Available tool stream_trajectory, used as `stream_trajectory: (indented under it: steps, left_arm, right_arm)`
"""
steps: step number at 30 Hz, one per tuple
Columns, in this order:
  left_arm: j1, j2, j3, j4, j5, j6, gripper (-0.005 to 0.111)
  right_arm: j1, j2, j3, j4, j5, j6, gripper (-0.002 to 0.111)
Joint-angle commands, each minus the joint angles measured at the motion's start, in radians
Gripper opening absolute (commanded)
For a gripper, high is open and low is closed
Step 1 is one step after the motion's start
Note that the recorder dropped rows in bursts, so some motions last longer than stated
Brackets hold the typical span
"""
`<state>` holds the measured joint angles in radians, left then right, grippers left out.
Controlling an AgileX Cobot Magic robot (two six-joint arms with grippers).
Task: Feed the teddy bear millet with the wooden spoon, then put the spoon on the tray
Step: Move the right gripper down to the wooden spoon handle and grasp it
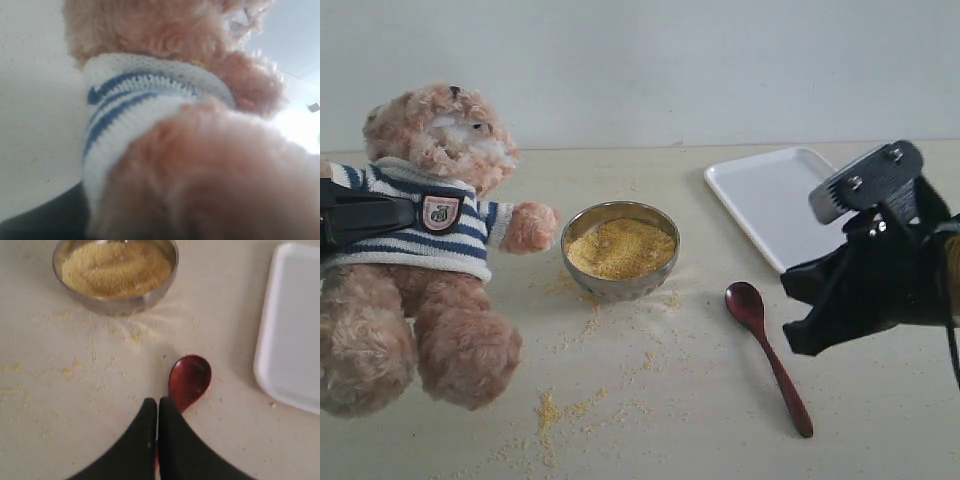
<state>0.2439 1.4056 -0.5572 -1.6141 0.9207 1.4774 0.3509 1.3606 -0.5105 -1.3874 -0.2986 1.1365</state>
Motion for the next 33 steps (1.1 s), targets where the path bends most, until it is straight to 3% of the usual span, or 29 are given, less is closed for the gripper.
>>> stream_trajectory:
  steps: [1, 4, 6, 16, 28, 33]
  left_arm:
    - [0.003, -0.001, -0.006, -0.019, 0.025, 0.005, 0.005]
    - [0.003, -0.001, -0.006, -0.019, 0.025, 0.005, 0.005]
    - [0.003, -0.001, -0.006, -0.019, 0.025, 0.005, 0.005]
    - [0.003, -0.001, -0.006, -0.019, 0.025, 0.005, 0.005]
    - [0.003, -0.001, -0.006, -0.019, 0.037, 0.005, 0.005]
    - [0.003, -0.001, -0.006, -0.019, 0.045, 0.005, 0.005]
  right_arm:
    - [0.102, 0.072, -0.006, -0.023, 0.037, -0.026, 0.022]
    - [0.162, 0.124, -0.015, 0.009, 0.127, -0.056, 0.044]
    - [0.185, 0.153, -0.021, 0.068, 0.189, -0.054, 0.049]
    - [0.187, 0.266, -0.021, 0.147, 0.127, -0.028, 0.050]
    - [0.180, 0.289, -0.021, 0.207, 0.247, -0.020, 0.050]
    - [0.167, 0.289, -0.021, 0.208, 0.147, -0.028, 0.050]
